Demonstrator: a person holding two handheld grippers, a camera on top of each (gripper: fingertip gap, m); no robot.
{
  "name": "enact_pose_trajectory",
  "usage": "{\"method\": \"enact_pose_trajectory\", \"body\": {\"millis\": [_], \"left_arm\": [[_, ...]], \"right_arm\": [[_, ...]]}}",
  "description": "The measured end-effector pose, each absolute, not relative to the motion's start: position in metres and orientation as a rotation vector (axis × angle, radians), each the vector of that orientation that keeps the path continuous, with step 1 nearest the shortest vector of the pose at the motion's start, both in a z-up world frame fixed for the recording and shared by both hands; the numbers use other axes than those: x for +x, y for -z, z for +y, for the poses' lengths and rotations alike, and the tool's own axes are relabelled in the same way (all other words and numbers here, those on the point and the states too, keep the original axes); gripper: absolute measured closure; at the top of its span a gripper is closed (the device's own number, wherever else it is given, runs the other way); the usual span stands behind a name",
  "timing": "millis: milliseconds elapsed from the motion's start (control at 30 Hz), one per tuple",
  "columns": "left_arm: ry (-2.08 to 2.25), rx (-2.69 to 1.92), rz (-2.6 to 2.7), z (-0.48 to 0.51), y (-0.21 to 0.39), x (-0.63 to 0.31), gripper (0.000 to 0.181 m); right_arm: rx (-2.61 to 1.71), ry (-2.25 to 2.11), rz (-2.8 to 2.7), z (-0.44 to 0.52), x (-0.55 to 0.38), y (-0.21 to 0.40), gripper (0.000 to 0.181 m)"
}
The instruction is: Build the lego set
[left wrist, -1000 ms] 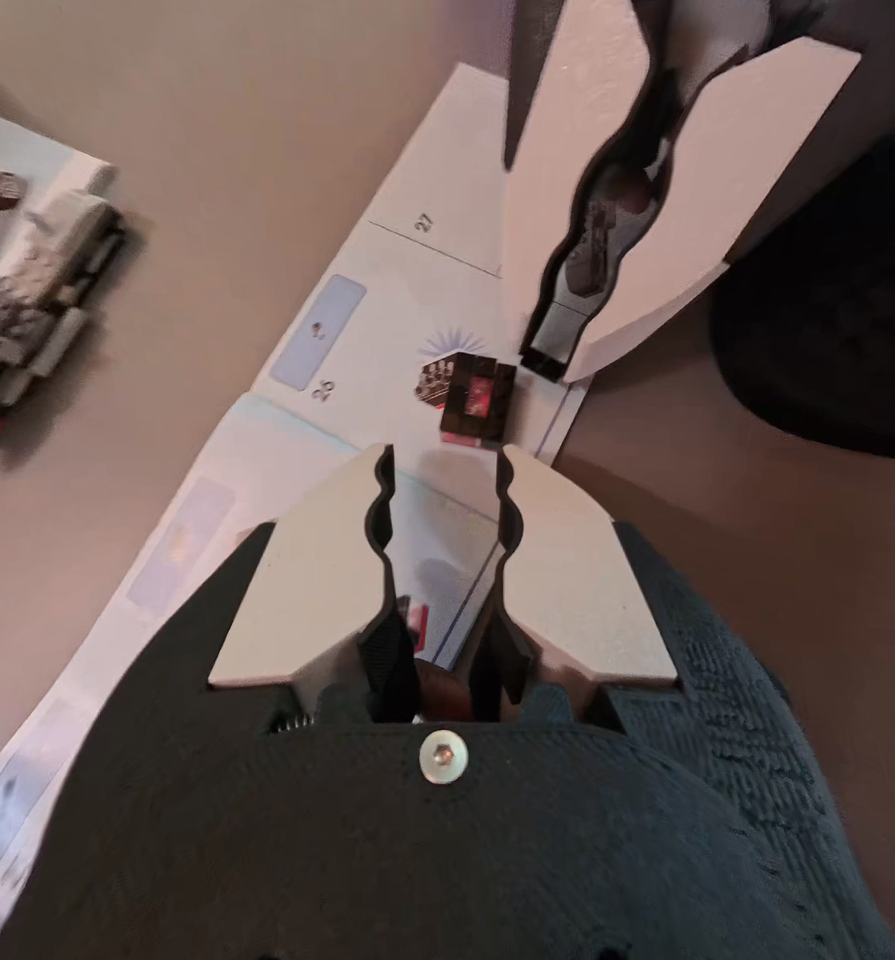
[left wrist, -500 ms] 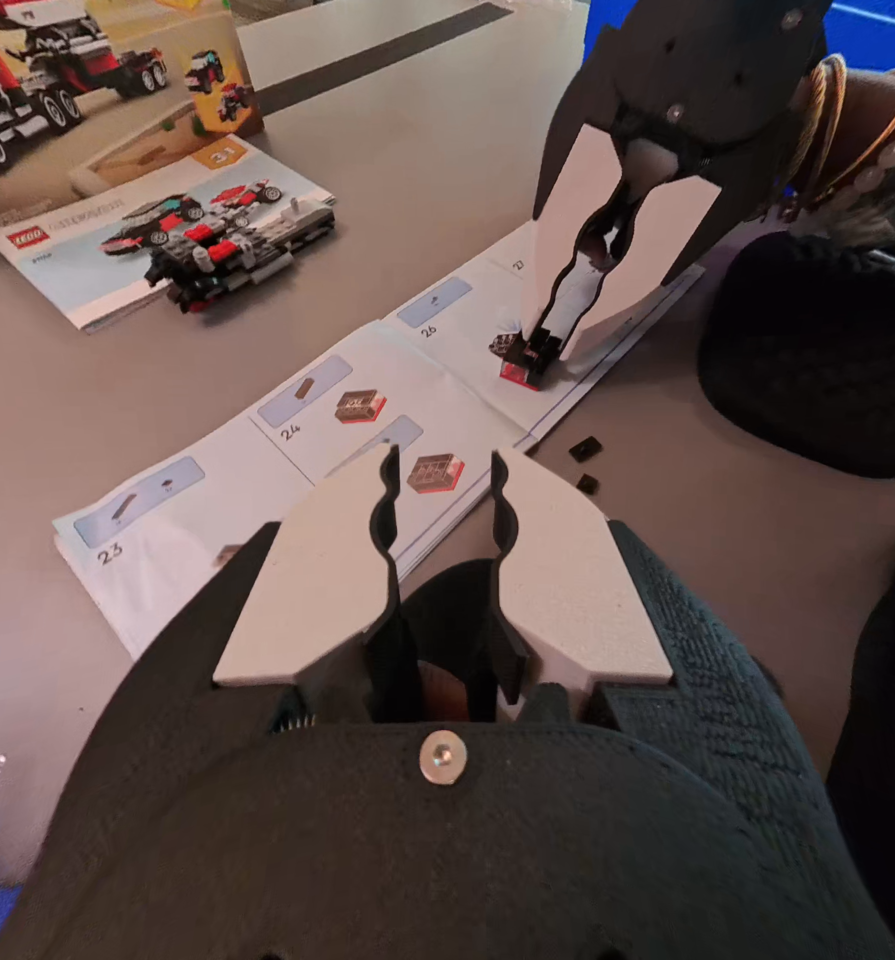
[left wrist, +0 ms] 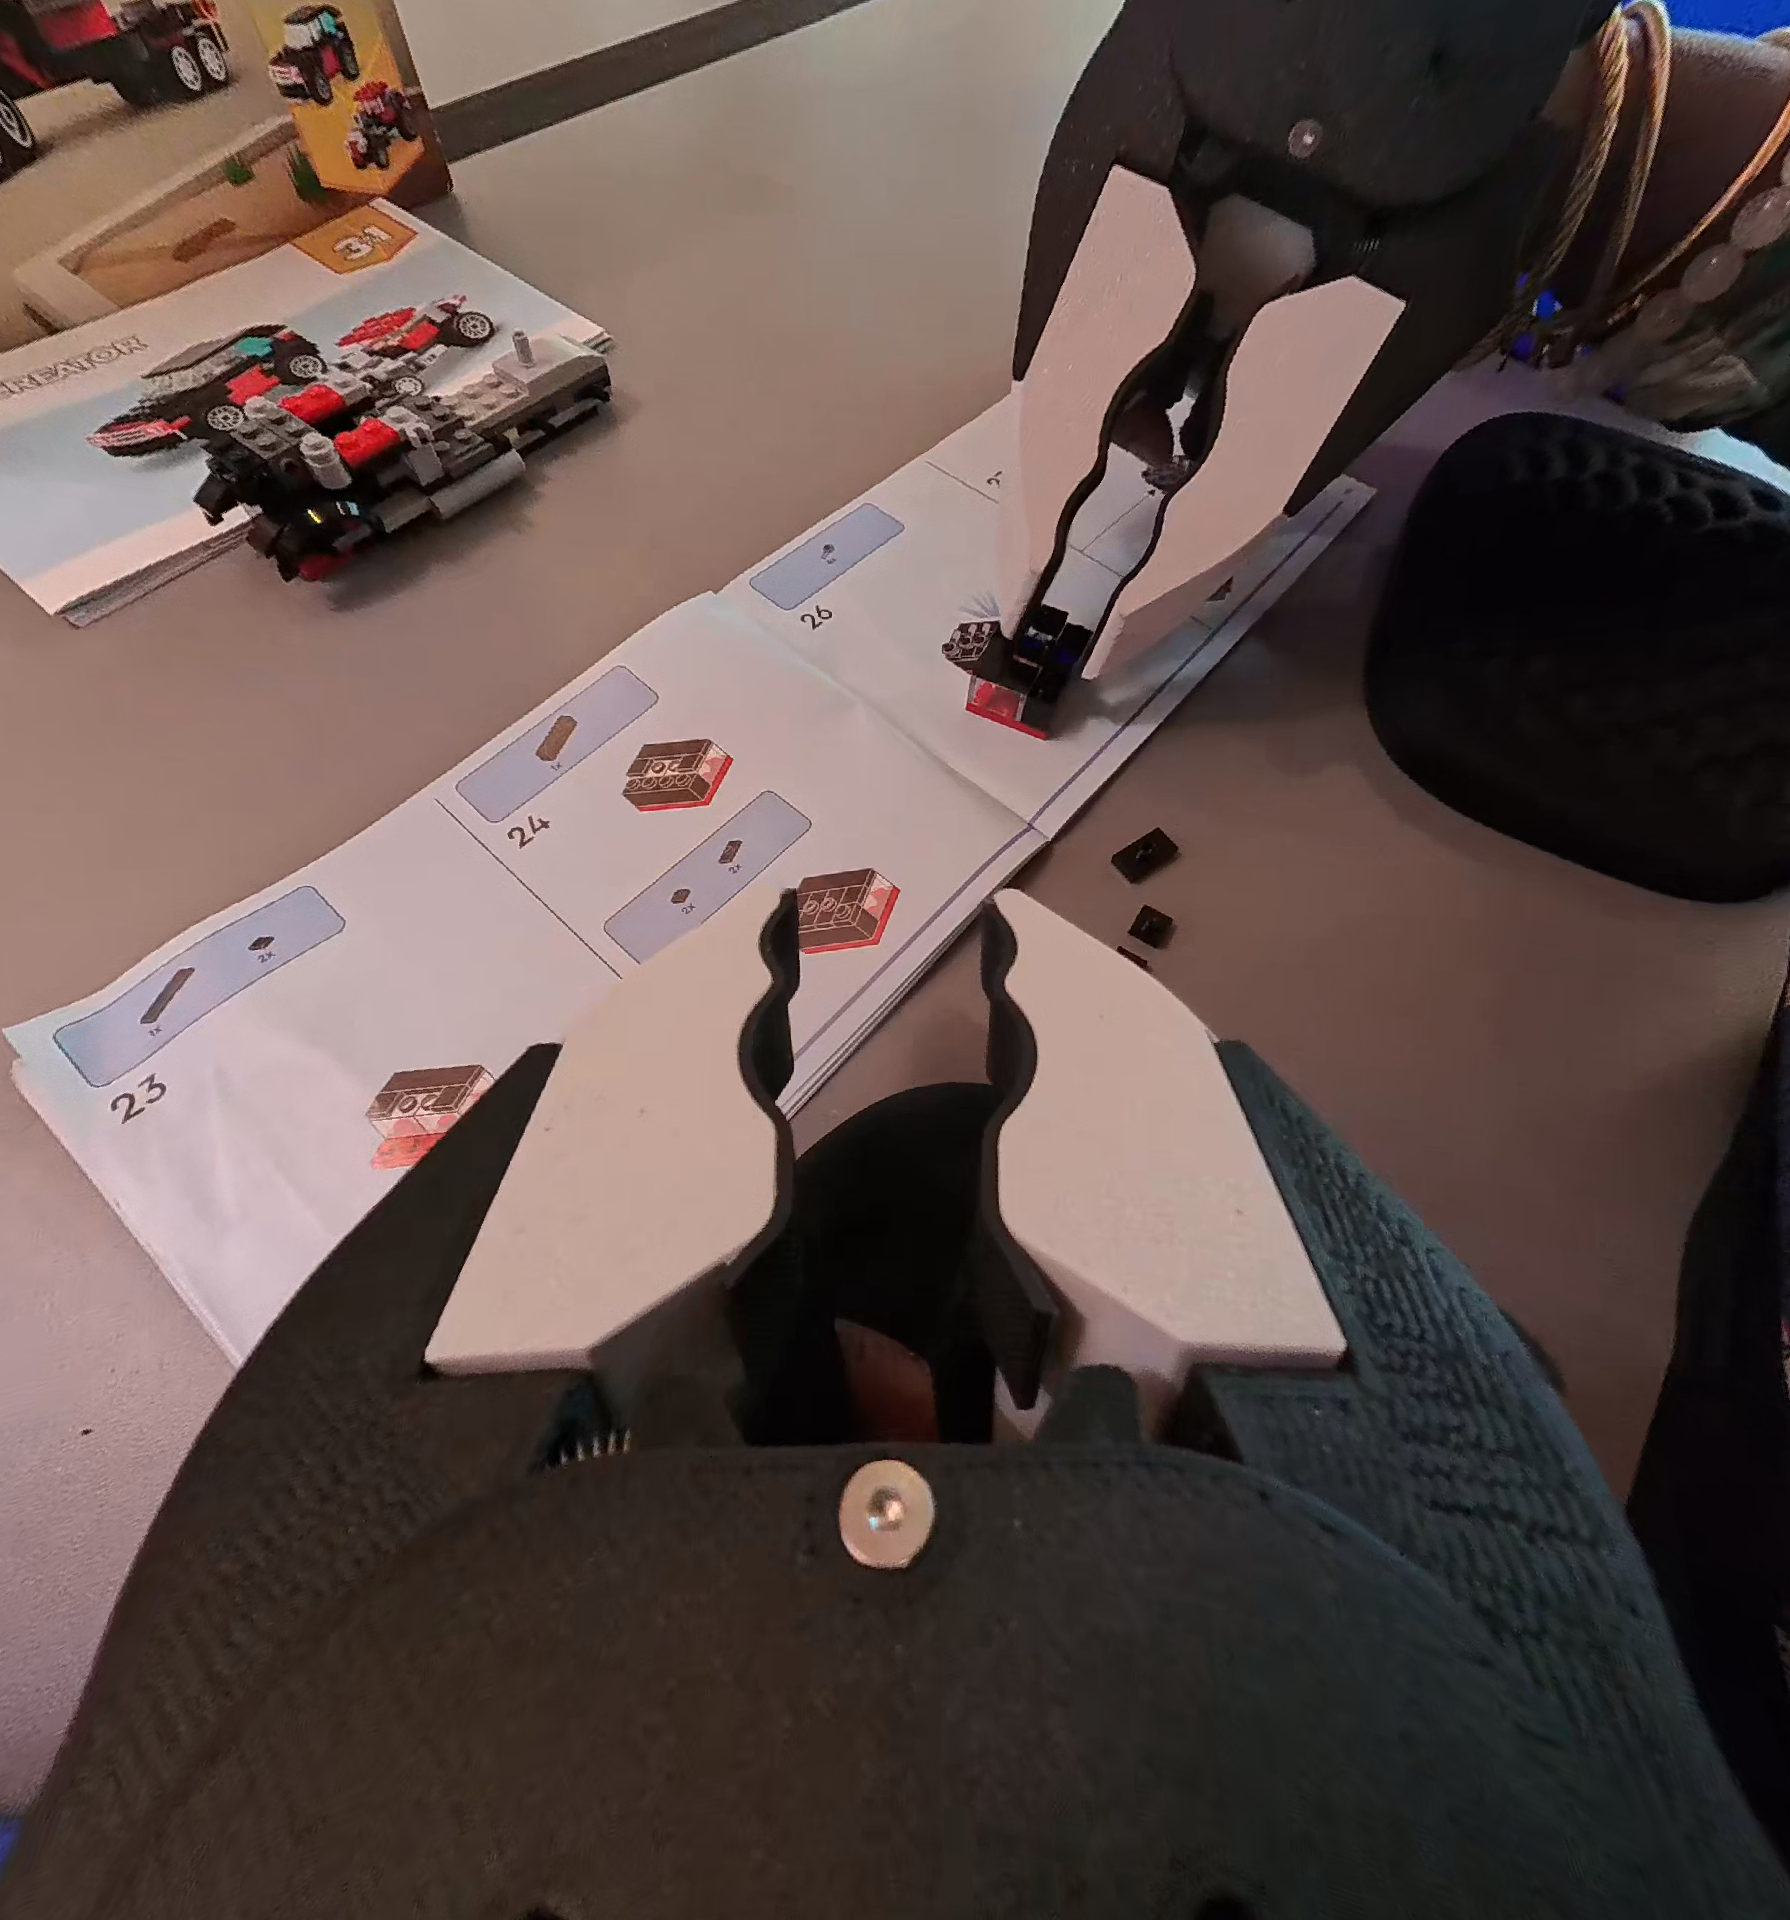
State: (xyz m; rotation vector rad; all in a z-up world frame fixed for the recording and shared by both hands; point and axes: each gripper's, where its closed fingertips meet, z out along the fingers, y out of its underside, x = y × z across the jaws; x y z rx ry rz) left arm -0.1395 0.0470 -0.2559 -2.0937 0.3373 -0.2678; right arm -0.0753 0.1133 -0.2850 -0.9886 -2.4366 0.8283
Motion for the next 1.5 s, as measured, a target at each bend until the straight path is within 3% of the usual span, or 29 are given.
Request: {"method": "enact_pose_trajectory", "body": {"millis": [267,367,600,733,867,1500], "left_arm": [[0.28,-2.105,0.35,0.046,0.258,-0.138,0.148],[0.28,-2.105,0.352,0.046,0.258,-0.138,0.148],[0.308,-2.074,0.464,0.06,0.246,-0.118,0.149],[0.369,-2.158,0.465,0.083,0.257,-0.103,0.171],[0.495,-2.266,0.407,0.101,0.276,-0.091,0.181],[0.515,-2.355,0.498,0.107,0.292,-0.079,0.181]], "right_arm": [[-1.004,-0.837,-2.446,0.113,-0.075,0.284,0.157],[-1.01,-0.888,-2.411,0.115,-0.072,0.277,0.176],[-1.034,-0.868,-2.429,0.116,-0.074,0.281,0.18],[-1.038,-0.848,-2.461,0.116,-0.074,0.282,0.18],[-1.024,-0.806,-2.503,0.116,-0.073,0.284,0.179],[-1.12,-0.794,-2.529,0.114,-0.075,0.284,0.179]]}}
